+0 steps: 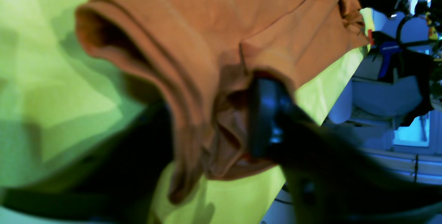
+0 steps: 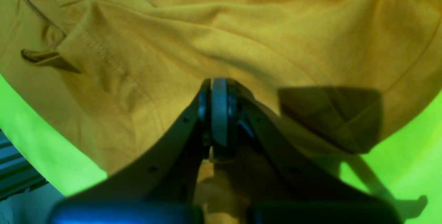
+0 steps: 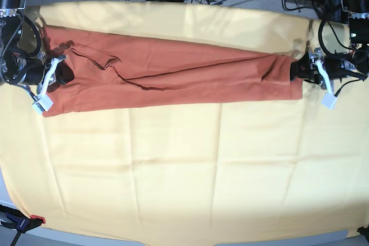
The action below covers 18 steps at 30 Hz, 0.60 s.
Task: Fold the T-shirt properly
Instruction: 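Release the shirt with both grippers and regrasp the folded strip ends, then fold the strip end with the left gripper over toward the right gripper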
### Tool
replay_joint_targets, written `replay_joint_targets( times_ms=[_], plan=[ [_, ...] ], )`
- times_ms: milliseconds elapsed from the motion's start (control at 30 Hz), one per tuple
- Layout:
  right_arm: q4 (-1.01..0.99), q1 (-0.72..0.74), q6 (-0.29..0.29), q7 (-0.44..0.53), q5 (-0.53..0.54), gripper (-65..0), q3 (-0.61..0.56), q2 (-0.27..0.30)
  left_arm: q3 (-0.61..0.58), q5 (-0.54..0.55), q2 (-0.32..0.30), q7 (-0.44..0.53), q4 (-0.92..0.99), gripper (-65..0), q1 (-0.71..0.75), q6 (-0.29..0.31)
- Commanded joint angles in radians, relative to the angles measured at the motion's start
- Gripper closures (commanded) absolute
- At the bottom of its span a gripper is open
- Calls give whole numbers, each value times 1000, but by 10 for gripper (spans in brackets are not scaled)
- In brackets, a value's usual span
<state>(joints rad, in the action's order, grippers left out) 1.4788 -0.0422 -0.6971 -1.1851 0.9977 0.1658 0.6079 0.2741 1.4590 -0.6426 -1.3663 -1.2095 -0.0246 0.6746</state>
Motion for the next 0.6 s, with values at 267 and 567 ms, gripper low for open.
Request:
replay_joint_targets(
  times_ms=[267, 567],
  plan=[
    [9, 11, -1, 4, -4, 0, 11, 21, 10, 25, -30, 7, -16, 0, -69, -34],
    [9, 11, -1, 8, -5, 0, 11, 21, 10, 25, -28, -30, -108, 0, -103, -89]
  ],
)
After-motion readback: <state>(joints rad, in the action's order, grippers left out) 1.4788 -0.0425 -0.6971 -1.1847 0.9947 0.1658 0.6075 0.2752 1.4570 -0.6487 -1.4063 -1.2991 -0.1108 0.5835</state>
